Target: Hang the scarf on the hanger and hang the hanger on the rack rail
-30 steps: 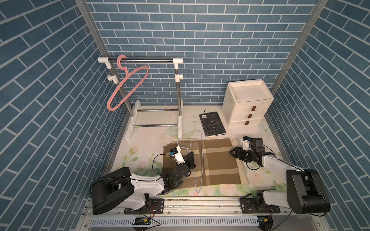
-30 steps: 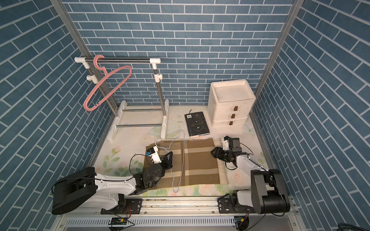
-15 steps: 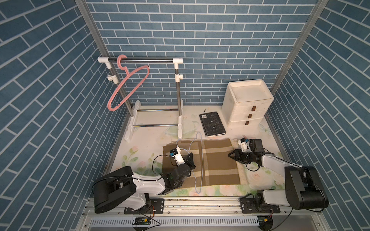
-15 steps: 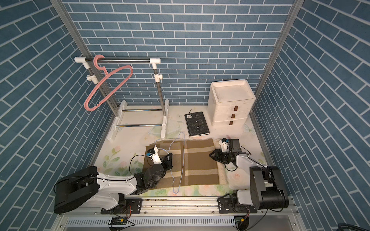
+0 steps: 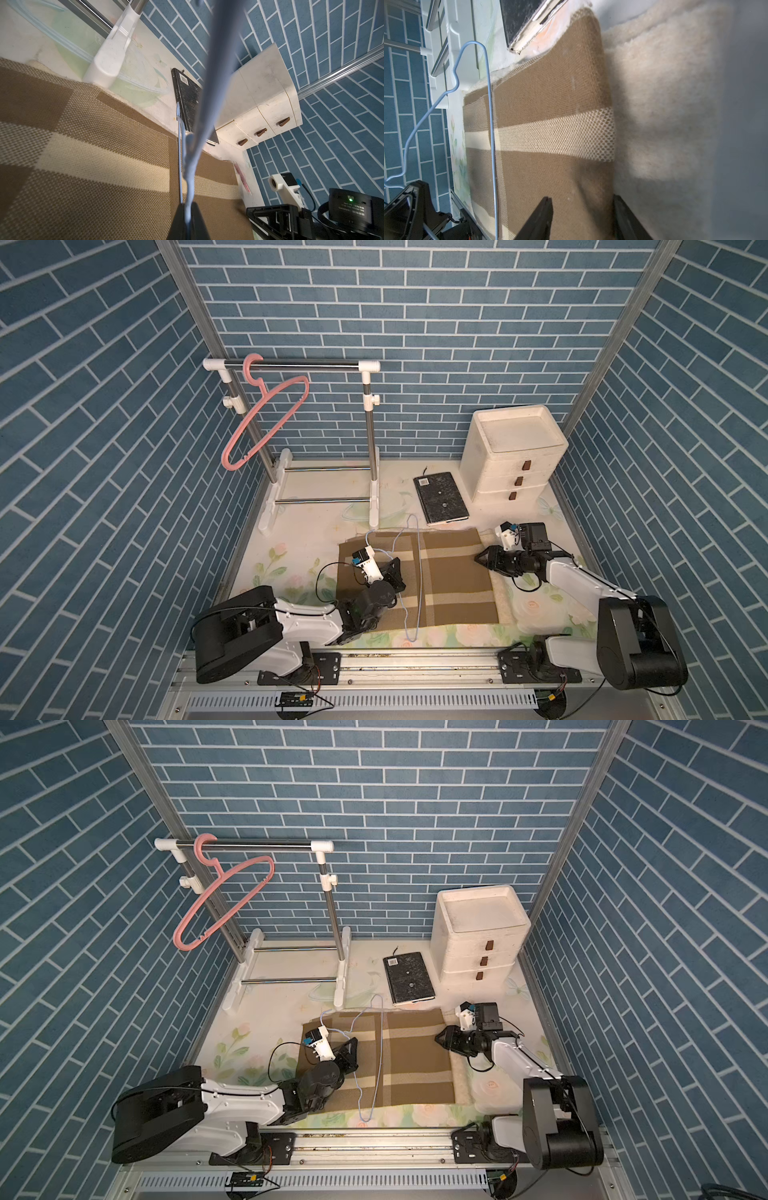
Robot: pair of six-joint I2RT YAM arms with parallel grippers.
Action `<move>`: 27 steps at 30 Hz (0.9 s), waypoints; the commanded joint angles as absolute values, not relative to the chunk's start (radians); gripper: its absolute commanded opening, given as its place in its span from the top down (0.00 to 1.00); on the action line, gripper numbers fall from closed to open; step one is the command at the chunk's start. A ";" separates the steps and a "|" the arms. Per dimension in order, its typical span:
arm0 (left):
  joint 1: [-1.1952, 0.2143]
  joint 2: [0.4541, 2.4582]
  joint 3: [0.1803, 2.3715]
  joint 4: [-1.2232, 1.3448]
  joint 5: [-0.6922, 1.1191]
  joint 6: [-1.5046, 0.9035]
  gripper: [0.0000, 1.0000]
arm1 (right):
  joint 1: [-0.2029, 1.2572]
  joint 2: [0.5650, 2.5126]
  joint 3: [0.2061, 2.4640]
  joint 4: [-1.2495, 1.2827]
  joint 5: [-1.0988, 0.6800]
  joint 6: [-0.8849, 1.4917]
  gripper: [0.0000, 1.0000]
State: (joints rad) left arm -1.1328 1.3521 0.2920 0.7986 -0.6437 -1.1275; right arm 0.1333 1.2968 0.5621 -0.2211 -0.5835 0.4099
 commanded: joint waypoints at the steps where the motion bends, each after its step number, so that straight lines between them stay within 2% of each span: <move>1: -1.140 1.348 0.275 0.788 -0.664 -1.126 1.00 | 0.149 1.314 0.564 -0.256 -0.591 0.370 0.49; 7: -1.140 1.349 0.275 0.790 -0.664 -1.127 1.00 | 0.183 1.357 0.549 -0.253 -0.595 0.384 0.50; 11: -1.141 1.350 0.274 0.790 -0.663 -1.127 1.00 | 0.214 1.340 0.555 -0.223 -0.664 0.427 0.61; 15: -1.140 1.347 0.273 0.792 -0.664 -1.128 1.00 | 0.241 1.302 0.579 -0.213 -0.684 0.466 0.66; 21: -1.140 1.347 0.271 0.796 -0.664 -1.127 1.00 | 0.283 1.318 0.553 -0.209 -0.652 0.481 0.60; 25: -1.140 1.346 0.269 0.796 -0.665 -1.127 1.00 | 0.283 1.338 0.550 -0.269 -0.552 0.429 0.59; 27: -1.140 1.345 0.271 0.794 -0.666 -1.128 1.00 | 0.283 1.339 0.557 -0.313 -0.505 0.397 0.62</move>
State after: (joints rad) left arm -1.1328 1.3521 0.2852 0.7986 -0.6476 -1.1297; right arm 0.2764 1.3262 0.5598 -0.2298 -0.5812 0.4541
